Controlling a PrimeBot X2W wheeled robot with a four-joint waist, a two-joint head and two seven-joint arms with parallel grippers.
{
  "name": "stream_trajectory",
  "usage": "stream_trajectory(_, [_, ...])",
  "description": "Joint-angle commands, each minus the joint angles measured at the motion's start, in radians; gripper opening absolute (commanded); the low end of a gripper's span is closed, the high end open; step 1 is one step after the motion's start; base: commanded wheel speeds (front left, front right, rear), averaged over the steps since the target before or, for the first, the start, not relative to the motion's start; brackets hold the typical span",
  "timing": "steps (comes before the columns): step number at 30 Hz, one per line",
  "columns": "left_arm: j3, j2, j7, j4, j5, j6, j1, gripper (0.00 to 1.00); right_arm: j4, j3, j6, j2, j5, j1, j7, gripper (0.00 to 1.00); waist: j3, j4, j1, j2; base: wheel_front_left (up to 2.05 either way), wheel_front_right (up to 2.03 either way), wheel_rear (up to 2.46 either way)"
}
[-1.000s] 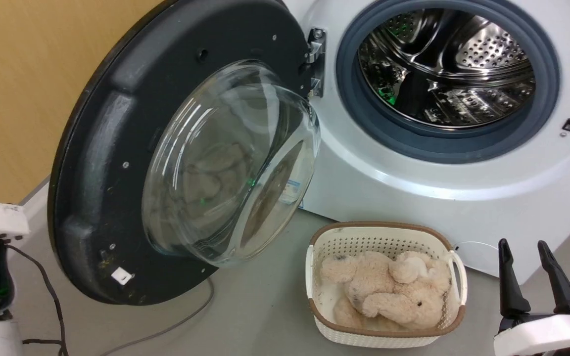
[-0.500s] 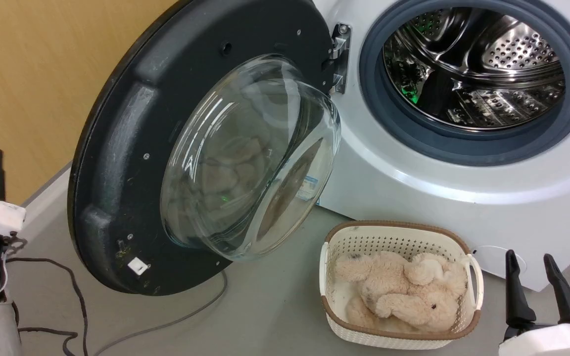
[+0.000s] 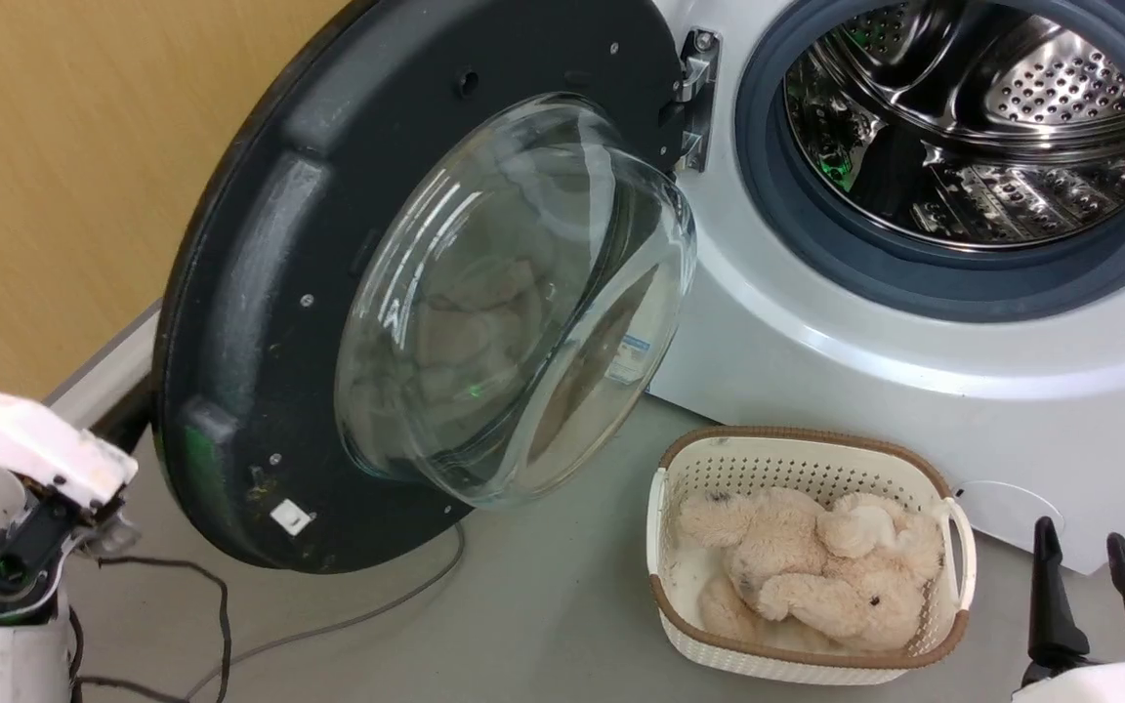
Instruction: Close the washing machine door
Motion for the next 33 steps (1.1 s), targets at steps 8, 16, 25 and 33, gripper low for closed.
stream_trajectory(8, [-0.073, 0.055, 0.105, -0.092, -0.191, -0.015, 0.094, 0.0, 0.027, -0.035, 0.001, 0.003, 0.034, -0.004, -0.027, 1.0, 0.005, 0.024, 0.0, 0.0, 0.0, 0.0, 0.0])
stream_trajectory(16, [-0.162, 0.077, 0.177, -0.19, -0.317, -0.024, 0.159, 0.0, 0.044, -0.06, 0.001, 0.003, 0.058, -0.018, -0.044, 1.0, 0.008, 0.049, 0.0, 0.0, 0.0, 0.0, 0.0])
stream_trajectory(25, [-0.312, 0.077, 0.212, -0.288, -0.349, -0.025, 0.218, 0.0, 0.039, -0.069, 0.001, 0.003, 0.06, -0.02, -0.045, 1.0, -0.006, 0.02, 0.0, 0.0, 0.0, 0.0, 0.0])
stream_trajectory(33, [-0.432, 0.063, 0.197, -0.358, -0.372, -0.025, 0.214, 0.0, -0.01, -0.062, 0.001, 0.003, 0.042, -0.045, -0.045, 1.0, 0.01, -0.06, 0.0, 0.0, 0.0, 0.0, 0.0])
